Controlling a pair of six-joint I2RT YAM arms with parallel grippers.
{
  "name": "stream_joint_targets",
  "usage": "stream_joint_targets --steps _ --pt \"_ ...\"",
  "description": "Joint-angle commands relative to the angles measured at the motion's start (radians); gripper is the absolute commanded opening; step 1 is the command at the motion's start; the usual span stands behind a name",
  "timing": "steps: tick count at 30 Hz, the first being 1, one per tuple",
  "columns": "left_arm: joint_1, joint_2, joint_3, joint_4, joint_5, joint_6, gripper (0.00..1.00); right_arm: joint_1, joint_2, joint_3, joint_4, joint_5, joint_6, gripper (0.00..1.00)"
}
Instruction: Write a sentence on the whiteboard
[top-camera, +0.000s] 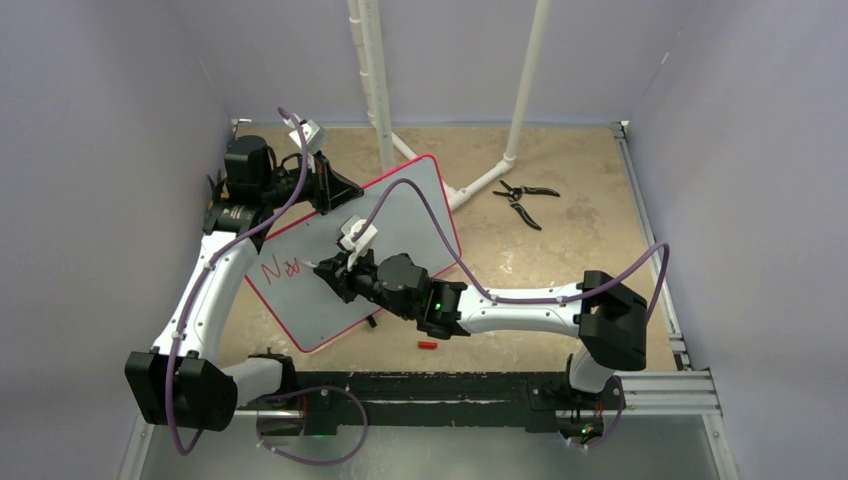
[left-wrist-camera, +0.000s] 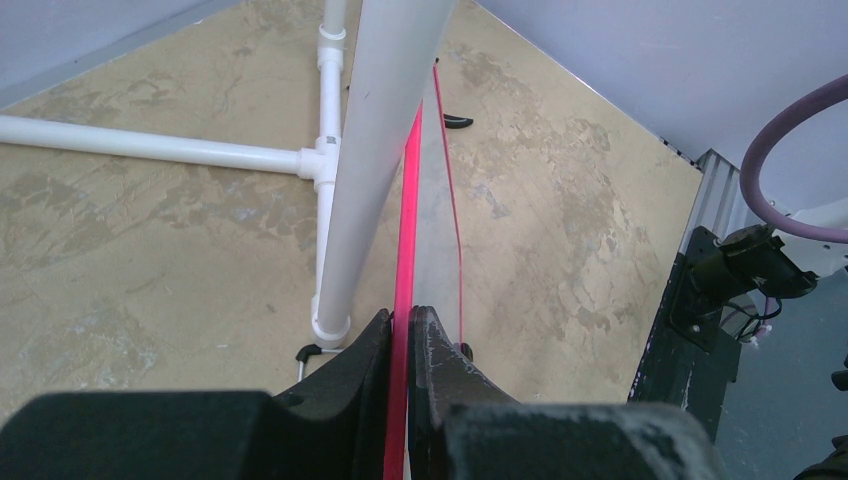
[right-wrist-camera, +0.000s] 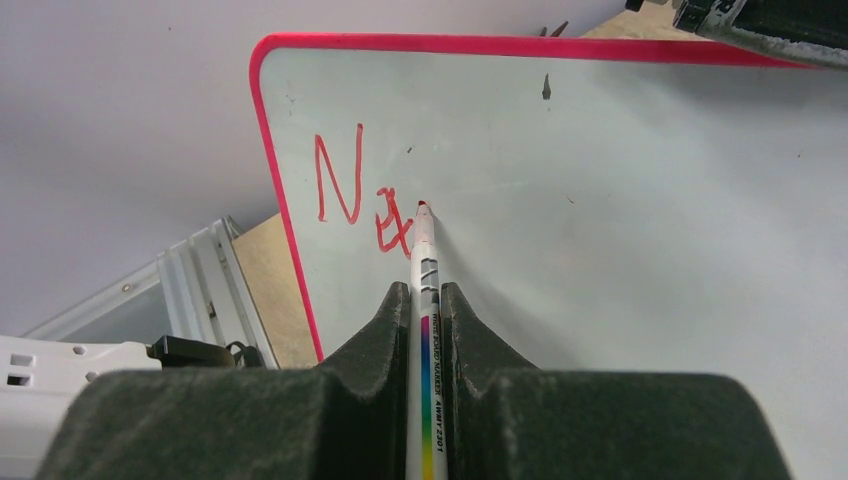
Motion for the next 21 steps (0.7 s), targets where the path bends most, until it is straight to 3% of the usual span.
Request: stream_joint_targets --steps 1,21 --pt "0.023 -0.002 -0.006 0.042 -0.027 -0.003 0.00 -0.012 -0.017 0.012 0.029 0.053 -0.008 0.00" --pt "0.028 0.000 -0.007 0.047 -0.024 -0.006 0.00 -0.013 -0.055 -0.063 0.040 0.064 0.039 0.00"
